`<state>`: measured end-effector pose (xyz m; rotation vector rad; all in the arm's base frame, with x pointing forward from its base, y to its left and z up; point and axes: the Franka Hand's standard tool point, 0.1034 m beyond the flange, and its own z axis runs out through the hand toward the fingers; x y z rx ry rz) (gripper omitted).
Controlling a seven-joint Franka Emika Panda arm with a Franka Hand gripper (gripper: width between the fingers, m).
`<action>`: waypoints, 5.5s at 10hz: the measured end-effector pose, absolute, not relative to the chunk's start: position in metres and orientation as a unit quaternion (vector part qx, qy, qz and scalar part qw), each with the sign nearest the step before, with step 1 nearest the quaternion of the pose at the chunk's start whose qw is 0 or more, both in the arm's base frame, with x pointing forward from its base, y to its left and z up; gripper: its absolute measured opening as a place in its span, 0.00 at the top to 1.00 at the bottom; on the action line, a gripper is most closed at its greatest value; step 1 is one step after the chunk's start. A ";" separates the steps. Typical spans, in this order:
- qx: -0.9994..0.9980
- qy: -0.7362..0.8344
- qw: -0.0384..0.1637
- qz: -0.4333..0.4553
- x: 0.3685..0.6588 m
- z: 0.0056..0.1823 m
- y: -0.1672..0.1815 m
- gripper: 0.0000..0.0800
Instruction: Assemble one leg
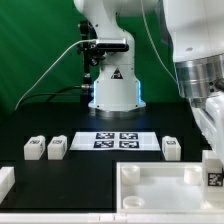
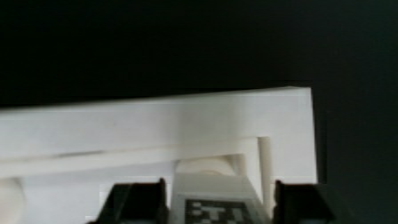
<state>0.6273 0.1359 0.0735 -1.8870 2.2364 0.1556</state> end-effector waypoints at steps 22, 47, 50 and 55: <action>-0.912 0.402 0.072 0.038 0.622 0.079 0.118 0.49; -0.757 0.648 0.080 0.025 0.632 0.077 0.116 0.62; -0.618 0.778 0.102 0.051 0.632 0.075 0.115 0.63; -0.845 0.529 0.069 0.019 0.629 0.076 0.121 0.22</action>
Offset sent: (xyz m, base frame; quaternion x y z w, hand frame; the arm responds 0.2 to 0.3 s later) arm 0.0019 -0.0148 0.0035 -0.0072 0.0310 0.4655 0.8845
